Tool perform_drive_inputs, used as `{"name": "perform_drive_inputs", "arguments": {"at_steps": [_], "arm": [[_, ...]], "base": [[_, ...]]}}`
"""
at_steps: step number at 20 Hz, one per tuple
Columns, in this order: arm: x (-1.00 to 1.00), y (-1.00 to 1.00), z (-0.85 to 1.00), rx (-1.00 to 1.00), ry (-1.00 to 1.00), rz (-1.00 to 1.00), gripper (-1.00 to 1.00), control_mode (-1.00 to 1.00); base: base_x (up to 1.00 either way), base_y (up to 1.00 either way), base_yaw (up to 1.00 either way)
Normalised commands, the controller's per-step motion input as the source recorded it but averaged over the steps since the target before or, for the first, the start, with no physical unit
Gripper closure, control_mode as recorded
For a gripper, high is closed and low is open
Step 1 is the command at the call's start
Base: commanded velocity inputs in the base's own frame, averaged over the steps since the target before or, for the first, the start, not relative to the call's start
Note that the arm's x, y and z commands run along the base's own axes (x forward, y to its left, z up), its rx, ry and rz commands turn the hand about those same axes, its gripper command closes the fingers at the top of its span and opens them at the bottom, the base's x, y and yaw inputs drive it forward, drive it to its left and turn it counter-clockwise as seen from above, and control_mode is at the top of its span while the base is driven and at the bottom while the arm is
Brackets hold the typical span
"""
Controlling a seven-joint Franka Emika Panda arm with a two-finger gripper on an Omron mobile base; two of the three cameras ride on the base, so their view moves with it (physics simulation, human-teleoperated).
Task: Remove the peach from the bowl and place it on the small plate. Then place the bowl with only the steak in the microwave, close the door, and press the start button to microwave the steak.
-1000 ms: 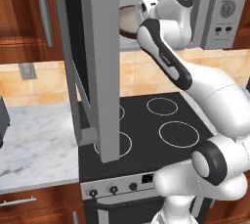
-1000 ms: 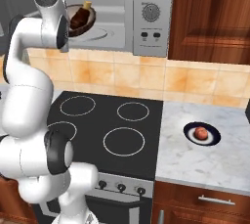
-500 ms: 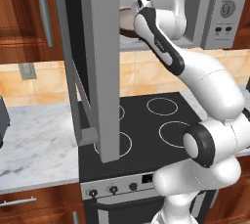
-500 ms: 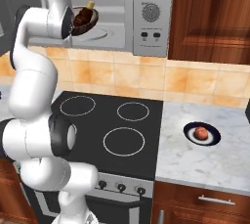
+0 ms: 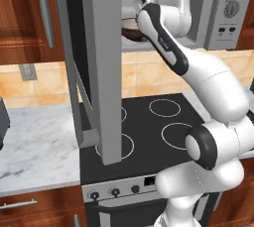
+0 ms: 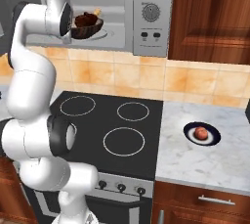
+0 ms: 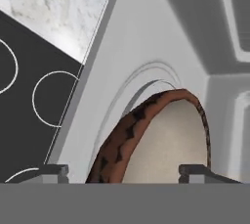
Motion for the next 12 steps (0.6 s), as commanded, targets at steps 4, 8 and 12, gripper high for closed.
{"name": "perform_drive_inputs", "arguments": {"at_steps": [4,8,12], "arm": [[-0.88,0.0,0.01,0.0,-0.38,0.01,-1.0,-1.0],[-1.0,0.0,-0.3,-0.08,-0.36,0.0,-1.0,-1.0],[-0.81,-0.02,-0.7,-0.16,-0.21,0.0,-1.0,-1.0]], "base": [[0.0,0.0,0.0],[0.0,0.0,0.0],[0.0,0.0,0.0]]}}
